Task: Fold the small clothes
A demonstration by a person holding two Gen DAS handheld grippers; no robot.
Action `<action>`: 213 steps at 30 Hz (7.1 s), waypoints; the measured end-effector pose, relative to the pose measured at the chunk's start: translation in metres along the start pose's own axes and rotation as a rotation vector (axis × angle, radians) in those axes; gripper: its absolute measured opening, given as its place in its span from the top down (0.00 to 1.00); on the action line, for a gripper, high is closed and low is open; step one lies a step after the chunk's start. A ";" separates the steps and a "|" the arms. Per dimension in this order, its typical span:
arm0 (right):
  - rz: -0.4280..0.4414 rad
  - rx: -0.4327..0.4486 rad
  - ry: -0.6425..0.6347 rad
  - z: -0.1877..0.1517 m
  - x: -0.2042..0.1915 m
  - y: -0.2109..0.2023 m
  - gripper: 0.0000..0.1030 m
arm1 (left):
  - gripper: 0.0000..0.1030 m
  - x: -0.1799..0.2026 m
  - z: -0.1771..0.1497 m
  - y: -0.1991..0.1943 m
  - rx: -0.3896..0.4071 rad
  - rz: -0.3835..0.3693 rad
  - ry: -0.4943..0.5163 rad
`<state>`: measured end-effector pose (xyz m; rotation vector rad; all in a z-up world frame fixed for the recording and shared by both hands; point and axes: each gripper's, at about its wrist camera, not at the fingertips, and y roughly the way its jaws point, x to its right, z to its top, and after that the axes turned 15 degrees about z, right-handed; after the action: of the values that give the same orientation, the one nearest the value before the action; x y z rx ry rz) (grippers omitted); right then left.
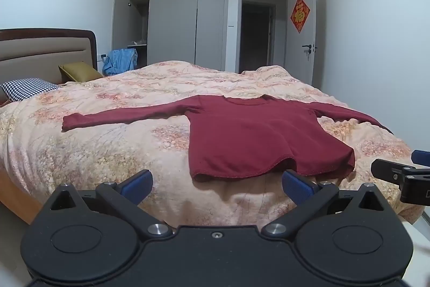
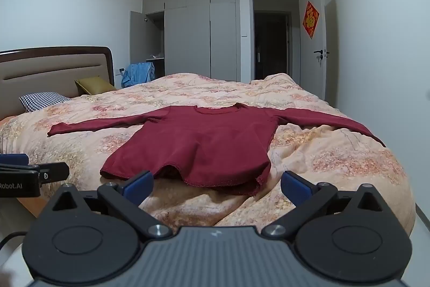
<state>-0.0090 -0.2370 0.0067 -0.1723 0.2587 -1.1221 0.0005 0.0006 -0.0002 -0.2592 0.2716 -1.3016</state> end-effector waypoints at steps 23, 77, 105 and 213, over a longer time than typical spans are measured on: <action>-0.011 0.001 0.001 0.000 -0.002 -0.005 0.00 | 0.01 0.003 0.000 -0.005 0.024 0.014 0.016; -0.011 0.003 0.009 0.000 0.000 -0.004 0.00 | 0.01 0.006 -0.001 -0.004 0.023 0.011 0.018; 0.063 -0.093 0.072 0.009 0.012 0.017 0.00 | 0.01 0.014 0.011 0.046 -0.163 0.002 0.068; 0.073 -0.090 -0.392 0.194 0.130 0.532 0.94 | 0.01 0.008 0.176 0.423 -0.270 0.163 -0.234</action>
<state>0.5609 -0.1272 0.0359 -0.4533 -0.0337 -0.9818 0.4465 0.1027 0.0213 -0.6024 0.2629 -1.0606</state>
